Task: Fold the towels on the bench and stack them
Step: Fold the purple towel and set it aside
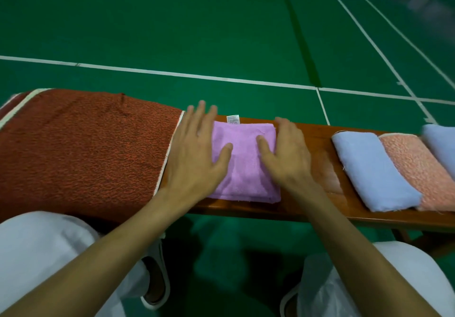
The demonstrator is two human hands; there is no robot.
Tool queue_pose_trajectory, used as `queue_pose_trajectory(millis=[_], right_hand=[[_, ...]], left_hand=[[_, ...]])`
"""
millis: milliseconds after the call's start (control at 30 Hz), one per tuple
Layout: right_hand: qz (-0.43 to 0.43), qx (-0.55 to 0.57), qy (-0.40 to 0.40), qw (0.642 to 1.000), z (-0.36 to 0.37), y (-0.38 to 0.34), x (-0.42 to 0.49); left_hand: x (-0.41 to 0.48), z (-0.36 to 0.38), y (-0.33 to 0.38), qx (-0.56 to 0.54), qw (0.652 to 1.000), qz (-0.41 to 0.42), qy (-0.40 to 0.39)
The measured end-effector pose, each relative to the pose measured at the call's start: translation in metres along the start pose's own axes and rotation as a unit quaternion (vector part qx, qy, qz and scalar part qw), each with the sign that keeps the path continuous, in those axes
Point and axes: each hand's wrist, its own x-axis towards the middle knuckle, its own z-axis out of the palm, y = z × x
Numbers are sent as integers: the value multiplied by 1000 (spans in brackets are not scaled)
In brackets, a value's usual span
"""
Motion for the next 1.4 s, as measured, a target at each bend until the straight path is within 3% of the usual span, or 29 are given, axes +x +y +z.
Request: queue_pose_trajectory(millis=[100, 233, 500, 667, 833, 967, 1067, 1200, 1300, 1400], right_hand=[[-133, -67, -105, 983, 19, -5, -8], [-155, -154, -189, 957, 32, 5, -11], [-80, -148, -180, 969, 32, 21, -7], [-91, -61, -159, 981, 24, 27, -12], [-166, 60, -126, 976, -5, 46, -35], [-274, 10, -129, 953, -10, 58, -62], [-287, -44, -154, 945, -9, 66, -72], [-305, -29, -132, 943, -16, 73, -76], [-305, 49, -98, 946, -28, 76, -75], [-245, 159, -98, 952, -35, 74, -68]], left_hand=[[1, 20, -4, 68, 980, 127, -138], [-7, 35, -11, 71, 966, 71, -237], [-10, 39, -9, 95, 965, 62, -238], [-15, 33, -8, 18, 970, 59, -236], [-28, 8, -27, -9, 975, 139, -175], [-42, -6, -45, -3, 964, 196, -178], [-55, -7, -54, 36, 955, 219, -198], [-60, -17, -57, 1, 955, 240, -171], [-58, -31, -56, -115, 962, 188, -164], [-49, -39, -52, -231, 952, 86, -181]])
